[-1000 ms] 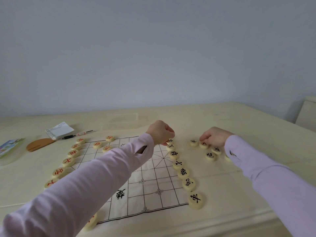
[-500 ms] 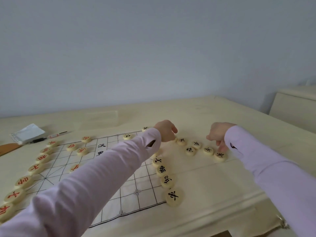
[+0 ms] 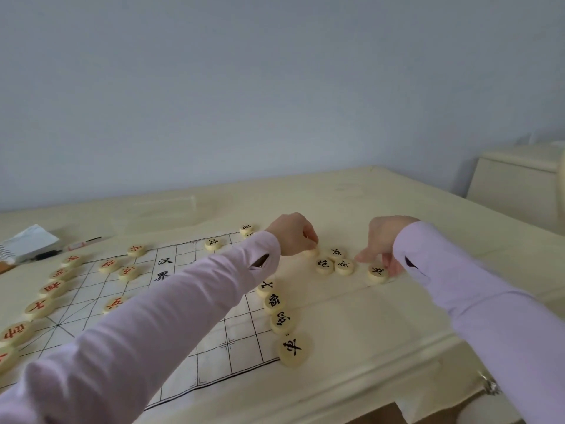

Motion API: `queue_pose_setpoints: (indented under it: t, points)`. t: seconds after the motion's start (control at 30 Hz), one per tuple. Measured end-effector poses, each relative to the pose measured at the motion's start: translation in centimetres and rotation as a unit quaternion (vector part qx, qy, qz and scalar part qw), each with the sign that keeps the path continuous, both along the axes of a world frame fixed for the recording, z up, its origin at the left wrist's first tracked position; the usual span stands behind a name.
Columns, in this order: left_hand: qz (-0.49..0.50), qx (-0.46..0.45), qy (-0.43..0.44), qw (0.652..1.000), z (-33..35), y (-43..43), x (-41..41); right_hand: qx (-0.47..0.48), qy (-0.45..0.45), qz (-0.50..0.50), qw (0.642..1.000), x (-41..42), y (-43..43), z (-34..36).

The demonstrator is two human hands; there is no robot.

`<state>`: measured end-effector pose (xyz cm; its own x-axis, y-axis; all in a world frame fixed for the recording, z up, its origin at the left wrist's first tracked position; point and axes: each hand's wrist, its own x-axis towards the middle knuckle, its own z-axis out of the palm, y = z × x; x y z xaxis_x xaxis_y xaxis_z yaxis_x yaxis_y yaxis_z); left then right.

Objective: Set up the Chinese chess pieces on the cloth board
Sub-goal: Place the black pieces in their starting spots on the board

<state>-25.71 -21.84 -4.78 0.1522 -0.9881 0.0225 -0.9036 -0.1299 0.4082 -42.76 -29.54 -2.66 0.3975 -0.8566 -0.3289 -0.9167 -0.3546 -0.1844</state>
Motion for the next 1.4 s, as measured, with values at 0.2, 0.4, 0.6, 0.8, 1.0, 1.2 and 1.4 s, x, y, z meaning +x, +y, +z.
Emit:
queue_pose_setpoints:
  t: [0.2,0.4,0.6,0.8,1.0,1.2,1.4]
  points:
    - [0.022,0.010,0.007,1.000,-0.3,0.5,0.6,0.035,-0.058,0.021,0.997,0.2,0.8,-0.6]
    - [0.046,-0.007,0.020,0.999,-0.1,1.1,1.6,-0.045,-0.233,0.012,0.971,1.8,-0.4,-2.0]
    - [0.074,-0.029,0.028,0.996,0.3,1.6,2.6,-0.035,-0.216,0.135,0.966,2.7,0.9,-1.3]
    - [0.090,-0.042,0.050,0.994,-0.2,2.4,3.5,-0.009,-0.141,0.192,0.971,3.1,1.7,-1.3]
    - [0.109,-0.048,0.065,0.991,-0.7,3.3,4.4,-0.018,-0.104,0.207,0.973,3.3,2.3,-1.7]
    - [0.112,-0.051,0.065,0.990,-0.8,3.9,4.8,-0.028,-0.108,0.189,0.976,3.5,2.6,-1.9]
    - [0.109,-0.060,0.072,0.990,-0.6,4.6,4.7,-0.052,-0.106,0.190,0.975,3.9,3.5,-1.8]
